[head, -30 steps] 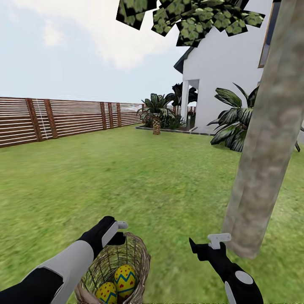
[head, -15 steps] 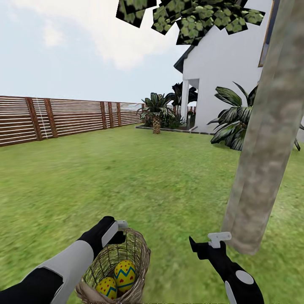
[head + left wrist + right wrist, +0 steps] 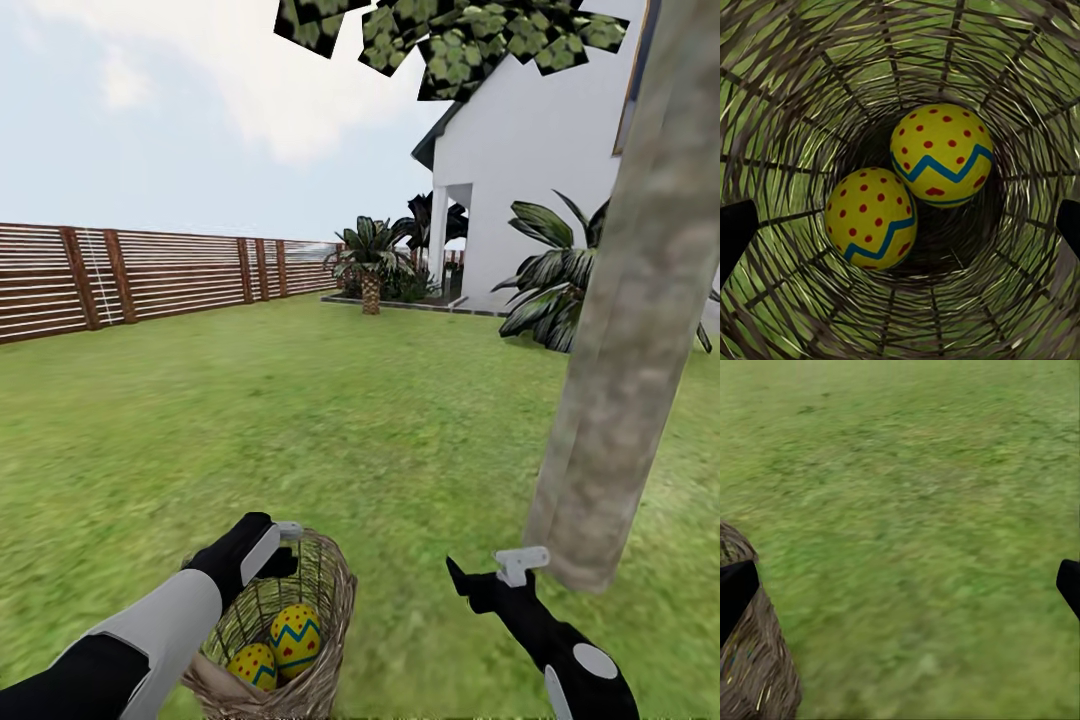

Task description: Take the three Easter eggs out of the wicker basket on the lawn in the garden, then place them on the lawn next to a single tree (choose any tree) so that all three eggs are next to the same tree and none are left in the basket.

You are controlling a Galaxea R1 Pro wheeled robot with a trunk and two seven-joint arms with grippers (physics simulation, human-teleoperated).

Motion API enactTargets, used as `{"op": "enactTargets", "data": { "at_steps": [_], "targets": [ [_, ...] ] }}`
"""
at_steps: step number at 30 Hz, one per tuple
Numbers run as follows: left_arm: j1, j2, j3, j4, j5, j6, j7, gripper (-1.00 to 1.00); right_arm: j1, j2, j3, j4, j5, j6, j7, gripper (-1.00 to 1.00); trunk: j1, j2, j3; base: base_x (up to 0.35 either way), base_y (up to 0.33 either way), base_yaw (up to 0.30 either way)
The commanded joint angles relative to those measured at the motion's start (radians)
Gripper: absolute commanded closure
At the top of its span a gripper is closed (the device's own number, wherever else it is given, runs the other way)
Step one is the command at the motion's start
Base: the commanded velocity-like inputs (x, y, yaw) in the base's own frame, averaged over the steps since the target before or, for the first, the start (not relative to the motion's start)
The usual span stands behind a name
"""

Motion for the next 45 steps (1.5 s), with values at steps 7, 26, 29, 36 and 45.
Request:
{"op": "enactTargets", "data": {
  "at_steps": [7, 26, 29, 36, 45],
  "targets": [
    [-0.001, 0.001, -0.007, -0.001, 0.011, 0.003, 0.008, -1.00, -0.006, 0.004, -0.146, -0.002, 0.000, 0.000, 0.252, -1.00, 0.003, -0.002, -0.028, 0.000, 0.000, 0.000],
    [-0.001, 0.001, -0.008, -0.002, 0.010, -0.023, 0.008, -1.00, -0.009, 0.011, -0.275, -0.002, -0.026, 0.012, 0.416, -1.00, 0.011, -0.007, -0.102, 0.000, 0.000, 0.000],
    [-0.001, 0.001, -0.008, -0.003, 0.010, -0.026, 0.008, -1.00, -0.009, 0.011, -0.276, -0.002, -0.026, 0.014, 0.417, -1.00, 0.013, -0.007, -0.113, 0.000, 0.000, 0.000],
    [-0.001, 0.001, -0.007, -0.003, 0.010, -0.037, 0.007, -1.00, -0.009, 0.011, -0.275, -0.002, -0.025, 0.015, 0.416, -1.00, 0.016, -0.009, -0.140, 0.000, 0.000, 0.000],
    [-0.001, 0.002, -0.006, -0.004, 0.011, -0.041, 0.008, -1.00, -0.009, 0.012, -0.271, -0.001, -0.025, 0.016, 0.415, -1.00, 0.020, -0.011, -0.175, 0.000, 0.000, 0.000]
  ]
}}
